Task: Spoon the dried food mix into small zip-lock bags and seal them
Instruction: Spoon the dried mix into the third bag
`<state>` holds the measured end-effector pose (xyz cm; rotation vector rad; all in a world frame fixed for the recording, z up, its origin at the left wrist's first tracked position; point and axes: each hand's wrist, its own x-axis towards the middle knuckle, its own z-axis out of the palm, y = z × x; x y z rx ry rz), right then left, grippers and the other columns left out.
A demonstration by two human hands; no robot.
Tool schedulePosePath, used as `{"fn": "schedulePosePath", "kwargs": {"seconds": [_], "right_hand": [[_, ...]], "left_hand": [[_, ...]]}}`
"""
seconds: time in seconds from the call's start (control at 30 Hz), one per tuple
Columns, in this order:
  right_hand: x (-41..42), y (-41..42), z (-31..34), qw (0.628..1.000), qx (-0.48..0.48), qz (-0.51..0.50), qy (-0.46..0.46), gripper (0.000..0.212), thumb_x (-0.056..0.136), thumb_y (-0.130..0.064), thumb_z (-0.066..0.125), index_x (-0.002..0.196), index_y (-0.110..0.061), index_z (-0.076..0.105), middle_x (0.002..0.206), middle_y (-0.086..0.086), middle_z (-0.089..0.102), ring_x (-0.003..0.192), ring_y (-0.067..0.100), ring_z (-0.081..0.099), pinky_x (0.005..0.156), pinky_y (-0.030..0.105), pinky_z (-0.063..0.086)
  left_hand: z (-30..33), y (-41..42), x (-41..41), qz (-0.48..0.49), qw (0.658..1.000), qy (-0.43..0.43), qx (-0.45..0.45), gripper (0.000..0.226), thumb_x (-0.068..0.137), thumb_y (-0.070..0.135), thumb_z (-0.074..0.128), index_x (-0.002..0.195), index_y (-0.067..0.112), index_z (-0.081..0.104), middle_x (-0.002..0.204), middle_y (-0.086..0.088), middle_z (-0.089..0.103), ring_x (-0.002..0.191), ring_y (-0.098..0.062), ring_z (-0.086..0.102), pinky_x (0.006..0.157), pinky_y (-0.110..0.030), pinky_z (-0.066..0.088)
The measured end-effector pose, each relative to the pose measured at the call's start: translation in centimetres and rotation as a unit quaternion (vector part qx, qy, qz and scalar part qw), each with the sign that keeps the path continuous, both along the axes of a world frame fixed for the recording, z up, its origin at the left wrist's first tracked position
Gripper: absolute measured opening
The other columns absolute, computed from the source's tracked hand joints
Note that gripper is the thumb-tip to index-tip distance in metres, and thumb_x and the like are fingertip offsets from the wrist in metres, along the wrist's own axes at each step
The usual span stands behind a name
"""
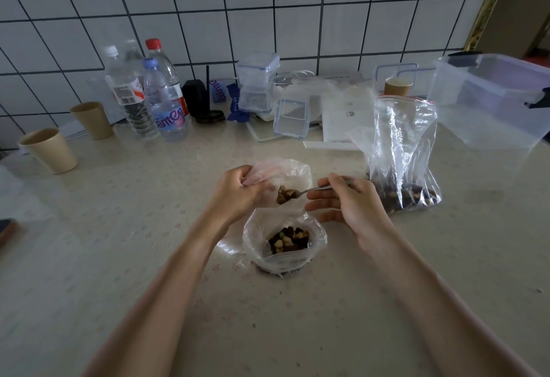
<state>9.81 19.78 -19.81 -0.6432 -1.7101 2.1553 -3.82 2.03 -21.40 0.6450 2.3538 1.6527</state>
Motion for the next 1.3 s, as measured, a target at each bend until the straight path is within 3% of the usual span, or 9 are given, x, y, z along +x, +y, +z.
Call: {"fn": "schedulePosePath", "kwargs": {"seconds": [0.1, 0.3, 0.5, 0.6, 0.8, 0.93, 1.07, 1.2, 1.3], "right_hand": [[-0.2, -0.4, -0.1, 1.000, 0.003, 0.013, -0.007, 0.032, 0.111, -0.023, 0.047, 0.105, 0.002, 0.067, 0.090, 0.020, 0.079, 0.074, 0.032, 0.078, 0.050, 0.027, 0.056], [0.1, 0.1, 0.1, 0.995, -0.097, 0.011, -0.010, 0.033, 0.110, -0.022, 0.048, 0.108, 0.006, 0.065, 0.094, 0.025, 0.078, 0.083, 0.036, 0.079, 0.056, 0.033, 0.061], [0.6, 0.5, 0.6, 0.995, -0.100, 0.004, 0.013, 0.034, 0.110, -0.022, 0.048, 0.112, 0.006, 0.066, 0.097, 0.025, 0.078, 0.084, 0.034, 0.078, 0.057, 0.033, 0.062], [0.9, 0.6, 0.9, 0.995, -0.100, -0.001, 0.029, 0.034, 0.110, -0.023, 0.048, 0.112, 0.005, 0.067, 0.097, 0.025, 0.077, 0.081, 0.032, 0.078, 0.053, 0.032, 0.060], [1.4, 0.6, 1.9, 0.995, -0.066, 0.016, 0.069, 0.034, 0.110, -0.025, 0.048, 0.112, 0.003, 0.067, 0.100, 0.026, 0.076, 0.081, 0.032, 0.076, 0.052, 0.032, 0.058], [2.0, 0.5, 2.9, 0.996, -0.033, 0.025, 0.083, 0.032, 0.110, -0.024, 0.048, 0.105, 0.000, 0.069, 0.098, 0.026, 0.076, 0.078, 0.033, 0.076, 0.049, 0.033, 0.056], [3.0, 0.6, 4.3, 0.993, -0.022, 0.045, 0.108, 0.033, 0.110, -0.025, 0.048, 0.102, -0.001, 0.069, 0.097, 0.026, 0.076, 0.075, 0.033, 0.075, 0.047, 0.032, 0.055], [4.4, 0.5, 5.1, 0.989, -0.011, 0.056, 0.133, 0.033, 0.109, -0.025, 0.049, 0.098, 0.000, 0.069, 0.093, 0.028, 0.076, 0.072, 0.036, 0.074, 0.046, 0.032, 0.053], [5.6, 0.3, 4.8, 0.990, 0.008, 0.061, 0.127, 0.034, 0.109, -0.023, 0.050, 0.096, 0.001, 0.069, 0.089, 0.029, 0.074, 0.070, 0.039, 0.073, 0.046, 0.033, 0.052]], "left_hand": [[0.0, 0.0, 0.2, -0.003, 1.000, 0.005, -0.008, 0.014, 0.092, 0.036, 0.075, 0.104, 0.028, 0.074, 0.096, 0.005, 0.079, 0.090, -0.012, 0.074, 0.087, -0.044, 0.063], [0.1, 0.1, 0.3, 0.011, 0.999, 0.025, -0.019, 0.009, 0.092, 0.033, 0.077, 0.099, 0.033, 0.072, 0.096, 0.007, 0.077, 0.089, -0.008, 0.073, 0.086, -0.040, 0.062], [0.3, -0.2, 0.1, 0.052, 0.996, 0.064, -0.041, 0.013, 0.093, 0.024, 0.076, 0.099, 0.015, 0.069, 0.094, -0.006, 0.073, 0.089, -0.026, 0.071, 0.080, -0.044, 0.061], [0.1, -0.3, 0.0, 0.061, 0.992, 0.091, -0.065, 0.017, 0.094, 0.023, 0.075, 0.104, 0.012, 0.068, 0.093, -0.005, 0.071, 0.087, -0.026, 0.070, 0.076, -0.041, 0.059], [1.2, -0.3, -0.2, 0.053, 0.989, 0.082, -0.112, 0.062, 0.090, 0.037, 0.078, 0.142, 0.015, 0.053, 0.131, 0.005, 0.060, 0.117, -0.017, 0.059, 0.097, -0.035, 0.052], [2.4, -1.7, 0.7, 0.075, 0.983, 0.120, -0.119, 0.056, 0.092, 0.037, 0.075, 0.140, 0.015, 0.054, 0.138, 0.001, 0.059, 0.123, -0.015, 0.056, 0.101, -0.037, 0.049], [3.6, -3.5, 3.1, 0.090, 0.966, 0.220, -0.103, 0.031, 0.094, 0.031, 0.072, 0.123, 0.020, 0.065, 0.126, 0.009, 0.065, 0.119, -0.010, 0.058, 0.103, -0.036, 0.048], [3.8, -4.9, 6.1, 0.085, 0.957, 0.257, -0.101, 0.008, 0.095, 0.034, 0.071, 0.101, 0.029, 0.069, 0.095, 0.019, 0.070, 0.088, 0.005, 0.063, 0.073, -0.007, 0.044], [3.5, -5.4, 8.2, 0.080, 0.967, 0.198, -0.135, 0.023, 0.093, 0.057, 0.064, 0.083, 0.036, 0.068, 0.068, 0.020, 0.068, 0.070, 0.008, 0.063, 0.057, -0.011, 0.040]]}}
